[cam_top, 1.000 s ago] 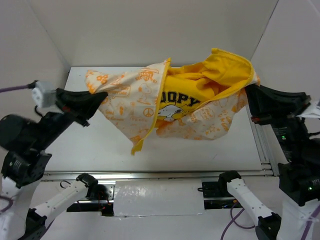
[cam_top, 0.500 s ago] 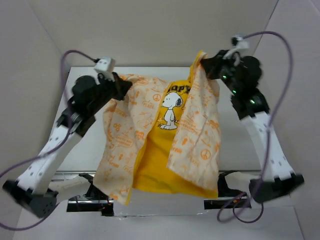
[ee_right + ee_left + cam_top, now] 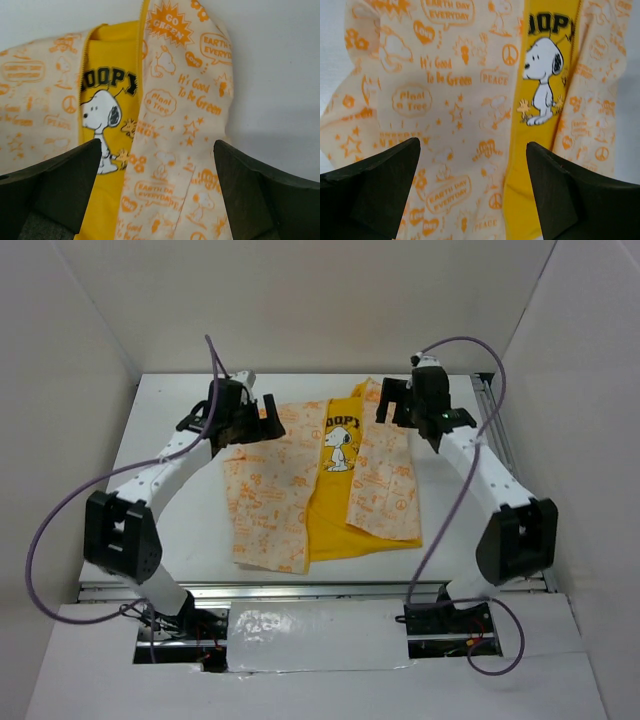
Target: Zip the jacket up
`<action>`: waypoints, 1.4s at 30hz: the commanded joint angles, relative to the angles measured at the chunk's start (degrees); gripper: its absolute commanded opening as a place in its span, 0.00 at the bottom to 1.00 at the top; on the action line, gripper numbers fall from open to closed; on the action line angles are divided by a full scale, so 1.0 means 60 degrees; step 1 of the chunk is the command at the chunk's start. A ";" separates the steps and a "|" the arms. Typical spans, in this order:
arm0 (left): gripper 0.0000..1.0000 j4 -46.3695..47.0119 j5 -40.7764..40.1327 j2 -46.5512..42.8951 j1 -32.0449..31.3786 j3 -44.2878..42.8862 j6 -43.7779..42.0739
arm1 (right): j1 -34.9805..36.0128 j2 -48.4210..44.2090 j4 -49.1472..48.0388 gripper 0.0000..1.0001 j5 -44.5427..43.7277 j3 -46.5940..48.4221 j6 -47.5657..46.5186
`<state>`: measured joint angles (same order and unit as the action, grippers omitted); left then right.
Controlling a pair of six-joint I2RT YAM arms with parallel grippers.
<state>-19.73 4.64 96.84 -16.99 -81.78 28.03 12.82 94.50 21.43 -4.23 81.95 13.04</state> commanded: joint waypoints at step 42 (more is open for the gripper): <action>0.99 0.1721 0.0867 -0.2121 -0.1592 0.5163 0.1392 | 0.2786 -0.4573 -0.0936 0.09 0.3937 -0.6404 0.3025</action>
<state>-10.98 9.13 85.93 -26.76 -50.89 36.34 32.14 65.17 19.38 13.91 49.91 29.67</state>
